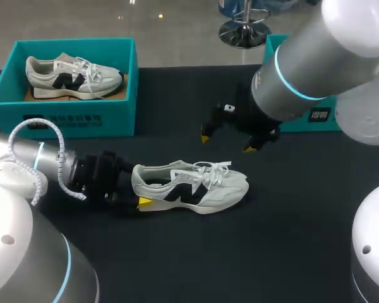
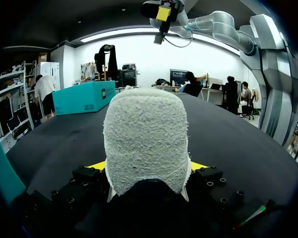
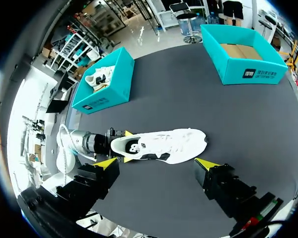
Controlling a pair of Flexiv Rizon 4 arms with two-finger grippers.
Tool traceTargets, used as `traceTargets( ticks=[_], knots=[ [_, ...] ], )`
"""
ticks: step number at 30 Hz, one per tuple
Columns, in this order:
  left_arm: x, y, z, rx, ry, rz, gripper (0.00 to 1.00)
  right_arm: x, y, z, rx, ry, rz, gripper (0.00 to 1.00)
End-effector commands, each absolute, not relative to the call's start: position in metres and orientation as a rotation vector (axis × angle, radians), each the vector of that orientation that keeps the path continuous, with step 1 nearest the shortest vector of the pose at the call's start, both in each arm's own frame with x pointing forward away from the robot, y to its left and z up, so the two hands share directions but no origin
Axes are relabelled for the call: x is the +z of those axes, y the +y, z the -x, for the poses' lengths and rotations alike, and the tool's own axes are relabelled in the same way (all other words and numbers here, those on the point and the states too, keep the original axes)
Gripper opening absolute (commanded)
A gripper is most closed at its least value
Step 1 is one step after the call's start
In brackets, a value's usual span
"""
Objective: Take the shoe out of the shoebox, open the shoe tongue, remove and reinsert the insole, then place the shoe into the shoebox
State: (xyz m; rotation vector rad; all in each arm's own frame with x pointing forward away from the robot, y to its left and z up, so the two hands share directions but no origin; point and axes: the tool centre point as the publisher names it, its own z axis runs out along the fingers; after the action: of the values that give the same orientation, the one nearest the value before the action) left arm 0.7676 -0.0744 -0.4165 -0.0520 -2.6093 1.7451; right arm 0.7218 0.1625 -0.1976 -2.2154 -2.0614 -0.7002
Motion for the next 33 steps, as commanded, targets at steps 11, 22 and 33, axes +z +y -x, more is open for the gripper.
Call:
traceTargets(
  ticks=[11,22,33],
  knots=[
    [-0.416,-0.074,-0.768,1.738,-2.614,0.050,0.00,-0.273,0.241,-0.735,-0.652,-2.046,2.322,1.00],
    [-0.416,-0.074,-0.768,1.738,-2.614,0.050,0.00,-0.291,0.247,-0.735,-0.624,-2.022,2.337,1.00],
    [-0.416,-0.074,-0.768,1.738,-2.614,0.050,0.00,-0.291,0.247,-0.735,-0.624,-2.022,2.337,1.00]
  ],
)
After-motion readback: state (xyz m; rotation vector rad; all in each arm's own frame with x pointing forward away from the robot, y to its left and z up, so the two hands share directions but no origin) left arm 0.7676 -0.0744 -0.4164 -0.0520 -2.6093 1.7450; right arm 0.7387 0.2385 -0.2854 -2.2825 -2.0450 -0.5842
